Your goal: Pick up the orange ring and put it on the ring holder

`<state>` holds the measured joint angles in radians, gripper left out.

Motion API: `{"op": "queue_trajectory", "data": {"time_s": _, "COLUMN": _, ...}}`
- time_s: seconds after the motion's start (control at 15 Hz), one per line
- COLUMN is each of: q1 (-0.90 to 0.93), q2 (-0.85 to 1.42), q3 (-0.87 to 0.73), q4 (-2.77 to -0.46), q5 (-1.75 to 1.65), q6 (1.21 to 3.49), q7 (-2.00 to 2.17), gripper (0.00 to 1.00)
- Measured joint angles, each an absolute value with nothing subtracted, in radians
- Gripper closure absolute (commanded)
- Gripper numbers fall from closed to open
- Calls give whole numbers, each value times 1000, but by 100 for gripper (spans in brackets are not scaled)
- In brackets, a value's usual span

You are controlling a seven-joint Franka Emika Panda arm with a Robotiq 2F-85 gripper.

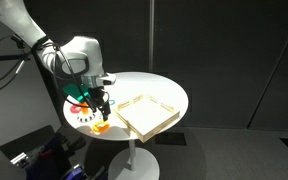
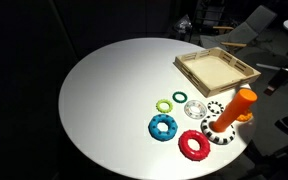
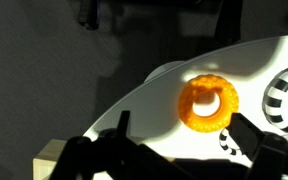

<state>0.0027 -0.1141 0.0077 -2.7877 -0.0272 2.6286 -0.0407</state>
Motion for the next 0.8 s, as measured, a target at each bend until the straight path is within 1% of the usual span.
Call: {"op": "queue_trajectory", "data": {"time_s": 0.8, "q1": 3, "q2": 59, "q3": 6, "q4": -2786, "q5": -273, "q6": 2817, "q7": 94, "gripper": 0}}
